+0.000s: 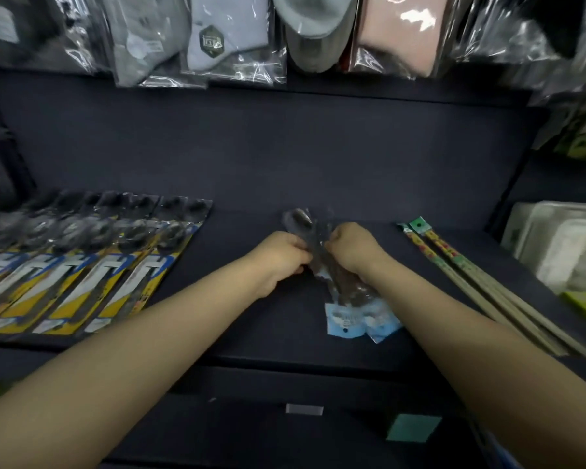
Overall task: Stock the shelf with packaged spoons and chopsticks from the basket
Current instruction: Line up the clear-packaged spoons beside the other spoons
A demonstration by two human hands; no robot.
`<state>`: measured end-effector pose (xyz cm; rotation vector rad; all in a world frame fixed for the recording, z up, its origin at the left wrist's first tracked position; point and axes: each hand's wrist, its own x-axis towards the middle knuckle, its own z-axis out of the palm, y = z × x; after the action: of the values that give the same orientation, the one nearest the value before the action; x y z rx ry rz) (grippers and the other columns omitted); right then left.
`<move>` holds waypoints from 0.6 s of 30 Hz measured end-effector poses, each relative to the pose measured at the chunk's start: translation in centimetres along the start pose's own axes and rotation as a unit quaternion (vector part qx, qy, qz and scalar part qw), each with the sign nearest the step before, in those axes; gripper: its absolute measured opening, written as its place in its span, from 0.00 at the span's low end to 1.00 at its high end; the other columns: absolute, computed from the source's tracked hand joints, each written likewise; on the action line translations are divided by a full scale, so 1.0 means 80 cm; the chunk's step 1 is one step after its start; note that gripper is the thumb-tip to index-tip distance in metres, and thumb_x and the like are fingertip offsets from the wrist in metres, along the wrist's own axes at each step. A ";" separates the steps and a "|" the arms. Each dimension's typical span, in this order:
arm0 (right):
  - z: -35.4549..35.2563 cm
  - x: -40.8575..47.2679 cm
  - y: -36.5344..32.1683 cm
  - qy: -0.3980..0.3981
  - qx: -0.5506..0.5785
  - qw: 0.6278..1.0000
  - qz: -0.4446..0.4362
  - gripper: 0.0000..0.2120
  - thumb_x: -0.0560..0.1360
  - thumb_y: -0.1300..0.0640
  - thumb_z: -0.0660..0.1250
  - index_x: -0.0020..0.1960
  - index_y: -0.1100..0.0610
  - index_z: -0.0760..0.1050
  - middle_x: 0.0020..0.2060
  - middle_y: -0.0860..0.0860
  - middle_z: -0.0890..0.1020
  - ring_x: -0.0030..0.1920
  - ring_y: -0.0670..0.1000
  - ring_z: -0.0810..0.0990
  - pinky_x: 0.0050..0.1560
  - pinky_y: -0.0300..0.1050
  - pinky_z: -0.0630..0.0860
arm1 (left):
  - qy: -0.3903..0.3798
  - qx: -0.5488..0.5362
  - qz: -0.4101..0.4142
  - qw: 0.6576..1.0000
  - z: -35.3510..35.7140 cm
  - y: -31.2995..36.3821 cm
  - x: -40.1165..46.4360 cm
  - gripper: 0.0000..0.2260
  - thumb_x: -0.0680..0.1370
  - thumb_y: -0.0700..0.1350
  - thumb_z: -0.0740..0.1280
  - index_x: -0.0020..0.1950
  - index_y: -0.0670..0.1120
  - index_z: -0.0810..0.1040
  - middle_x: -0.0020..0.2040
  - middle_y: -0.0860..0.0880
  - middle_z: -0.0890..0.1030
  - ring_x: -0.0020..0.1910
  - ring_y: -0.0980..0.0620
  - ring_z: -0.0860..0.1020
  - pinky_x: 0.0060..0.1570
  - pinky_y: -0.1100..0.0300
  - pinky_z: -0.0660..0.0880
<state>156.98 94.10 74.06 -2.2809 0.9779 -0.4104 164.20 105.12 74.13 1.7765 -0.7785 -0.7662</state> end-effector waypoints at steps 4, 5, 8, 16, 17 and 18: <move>-0.029 0.000 0.012 0.079 0.064 0.994 -0.029 0.14 0.74 0.64 0.61 0.30 0.59 0.66 0.29 0.53 0.72 0.34 0.52 0.71 0.32 0.43 0.66 | -0.021 0.116 0.039 0.992 0.020 0.010 -0.002 0.15 0.77 0.38 0.63 0.63 0.43 0.75 0.56 0.51 0.76 0.58 0.53 0.73 0.57 0.64 0.68; -0.035 -0.002 0.010 0.078 0.124 0.989 -0.038 0.11 0.74 0.64 0.62 0.33 0.59 0.70 0.31 0.54 0.74 0.35 0.52 0.72 0.34 0.43 0.68 | -0.020 0.129 0.045 0.990 0.023 0.010 0.001 0.14 0.77 0.40 0.62 0.62 0.43 0.76 0.56 0.53 0.76 0.58 0.54 0.73 0.57 0.65 0.67; -0.046 -0.019 -0.005 0.004 0.334 0.940 -0.067 0.08 0.75 0.65 0.64 0.37 0.59 0.74 0.31 0.53 0.77 0.31 0.48 0.75 0.36 0.40 0.73 | 0.029 0.047 0.082 0.995 0.021 0.016 0.001 0.14 0.79 0.51 0.58 0.53 0.46 0.80 0.54 0.51 0.81 0.54 0.55 0.77 0.53 0.62 0.71; -0.015 -0.053 -0.056 -0.170 0.288 0.931 -0.143 0.08 0.76 0.55 0.64 0.40 0.55 0.79 0.33 0.49 0.81 0.35 0.43 0.78 0.41 0.37 0.72 | 0.052 -0.297 0.150 0.942 -0.055 0.022 -0.022 0.10 0.79 0.45 0.59 0.43 0.44 0.77 0.41 0.51 0.85 0.40 0.56 0.83 0.39 0.64 0.79; -0.012 -0.053 -0.061 -0.215 0.268 0.932 -0.117 0.12 0.77 0.50 0.61 0.43 0.54 0.79 0.34 0.49 0.83 0.36 0.43 0.79 0.41 0.38 0.72 | 0.045 -0.318 0.141 0.936 -0.064 0.021 -0.022 0.09 0.79 0.45 0.60 0.44 0.43 0.77 0.40 0.52 0.85 0.39 0.57 0.83 0.38 0.65 0.79; -0.010 -0.054 -0.067 -0.273 0.271 0.920 -0.074 0.18 0.78 0.44 0.56 0.45 0.55 0.79 0.35 0.50 0.84 0.36 0.43 0.80 0.40 0.37 0.73 | 0.035 -0.344 0.133 0.929 -0.075 0.019 -0.023 0.09 0.79 0.45 0.60 0.46 0.44 0.77 0.39 0.53 0.86 0.39 0.58 0.83 0.38 0.65 0.79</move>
<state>156.58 99.80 77.98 -1.8024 0.3487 -0.0711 167.64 109.34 77.60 1.0355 -0.5853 -0.6775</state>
